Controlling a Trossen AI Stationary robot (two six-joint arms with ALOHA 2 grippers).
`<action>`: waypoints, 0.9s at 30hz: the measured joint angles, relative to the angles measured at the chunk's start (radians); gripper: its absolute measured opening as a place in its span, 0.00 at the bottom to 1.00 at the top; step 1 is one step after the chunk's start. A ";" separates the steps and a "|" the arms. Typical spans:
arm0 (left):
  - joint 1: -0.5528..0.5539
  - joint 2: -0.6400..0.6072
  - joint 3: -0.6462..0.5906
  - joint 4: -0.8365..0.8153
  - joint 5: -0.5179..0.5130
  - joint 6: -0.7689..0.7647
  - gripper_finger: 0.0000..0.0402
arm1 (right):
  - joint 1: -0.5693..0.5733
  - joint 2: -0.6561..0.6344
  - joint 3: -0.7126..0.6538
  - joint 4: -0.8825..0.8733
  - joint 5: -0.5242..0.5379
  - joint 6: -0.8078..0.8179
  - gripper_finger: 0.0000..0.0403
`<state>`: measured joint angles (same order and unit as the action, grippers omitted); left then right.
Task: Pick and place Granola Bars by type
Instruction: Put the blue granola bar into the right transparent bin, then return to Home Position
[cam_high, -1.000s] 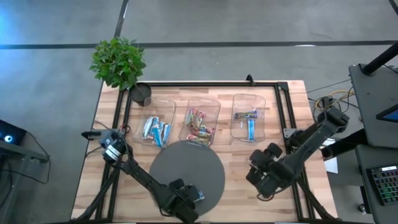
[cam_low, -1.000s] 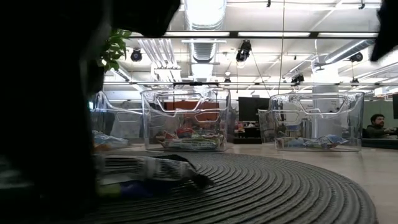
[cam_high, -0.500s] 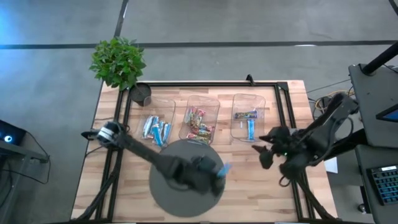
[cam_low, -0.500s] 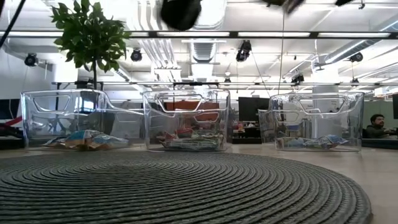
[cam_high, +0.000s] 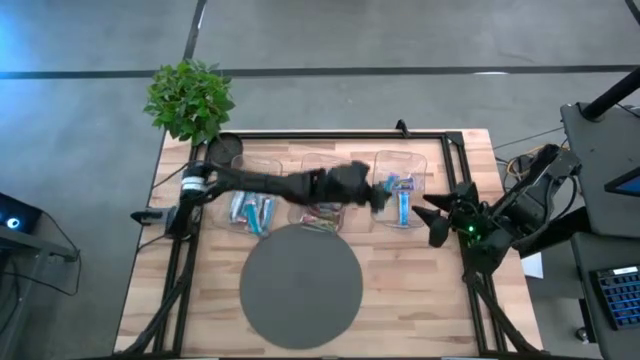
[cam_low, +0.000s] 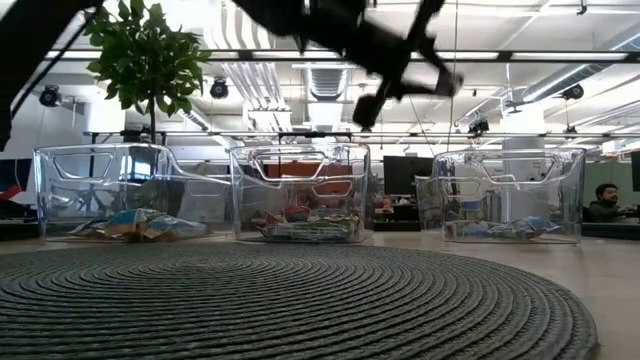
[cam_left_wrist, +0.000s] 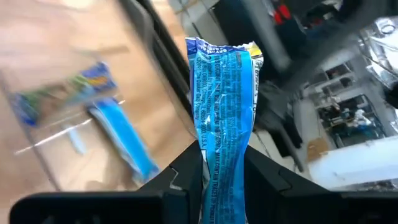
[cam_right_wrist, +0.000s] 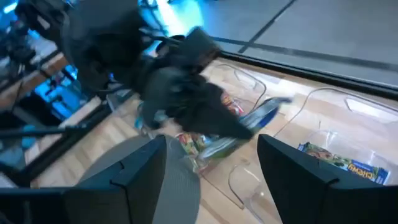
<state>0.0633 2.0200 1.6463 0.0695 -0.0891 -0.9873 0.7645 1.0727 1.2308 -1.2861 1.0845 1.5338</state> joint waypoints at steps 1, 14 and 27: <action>0.025 0.009 0.000 0.002 0.017 0.001 0.18 | -0.006 0.000 0.000 0.000 0.000 0.007 0.60; 0.103 0.112 0.003 0.091 0.167 0.026 0.31 | -0.079 0.009 -0.001 -0.001 -0.001 0.085 0.60; 0.073 0.022 0.000 0.135 0.242 0.079 0.48 | -0.075 0.025 -0.004 0.004 -0.105 0.042 0.60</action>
<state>0.1364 2.0421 1.6466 0.2042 0.1530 -0.9082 0.6894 1.0977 1.2266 -1.2823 0.9800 1.5761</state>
